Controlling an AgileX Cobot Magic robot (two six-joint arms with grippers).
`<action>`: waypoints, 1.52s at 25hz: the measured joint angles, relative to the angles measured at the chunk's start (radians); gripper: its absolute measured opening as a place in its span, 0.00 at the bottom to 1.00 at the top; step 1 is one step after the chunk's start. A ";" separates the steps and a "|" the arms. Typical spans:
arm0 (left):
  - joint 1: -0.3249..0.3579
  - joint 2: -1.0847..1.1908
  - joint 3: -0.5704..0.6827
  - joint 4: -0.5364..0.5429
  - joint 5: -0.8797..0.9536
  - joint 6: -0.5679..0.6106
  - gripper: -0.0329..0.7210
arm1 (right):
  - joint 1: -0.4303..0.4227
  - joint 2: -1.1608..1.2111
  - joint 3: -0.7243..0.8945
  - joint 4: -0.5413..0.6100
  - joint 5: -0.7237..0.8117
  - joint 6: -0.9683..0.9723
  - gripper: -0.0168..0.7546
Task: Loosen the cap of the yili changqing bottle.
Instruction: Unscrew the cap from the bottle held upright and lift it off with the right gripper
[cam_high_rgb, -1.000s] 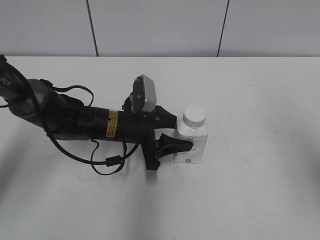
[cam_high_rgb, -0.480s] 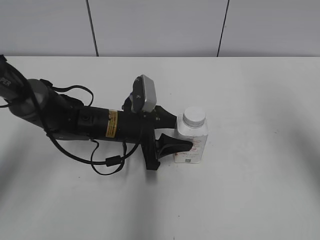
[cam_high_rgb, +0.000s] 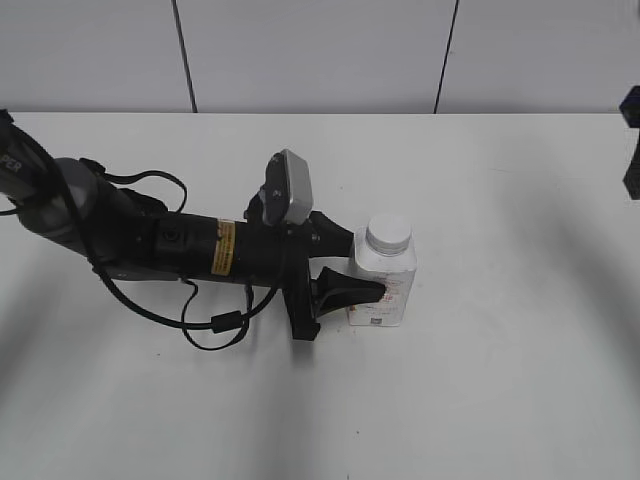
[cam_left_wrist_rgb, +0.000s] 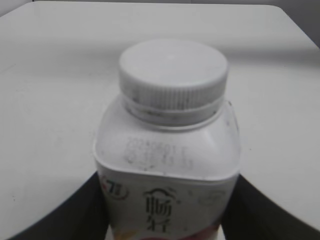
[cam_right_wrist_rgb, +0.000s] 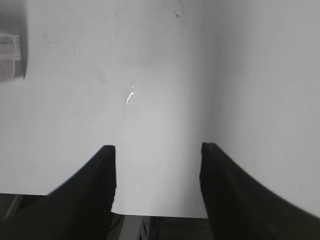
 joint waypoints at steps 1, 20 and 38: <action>0.000 0.000 0.000 0.000 0.000 0.000 0.57 | 0.000 0.028 -0.019 0.000 0.002 0.000 0.58; 0.000 0.000 0.000 0.000 -0.001 0.000 0.57 | 0.085 0.306 -0.254 0.088 0.006 0.086 0.58; 0.000 0.000 0.000 0.000 -0.001 -0.001 0.57 | 0.422 0.458 -0.422 0.092 0.007 0.278 0.58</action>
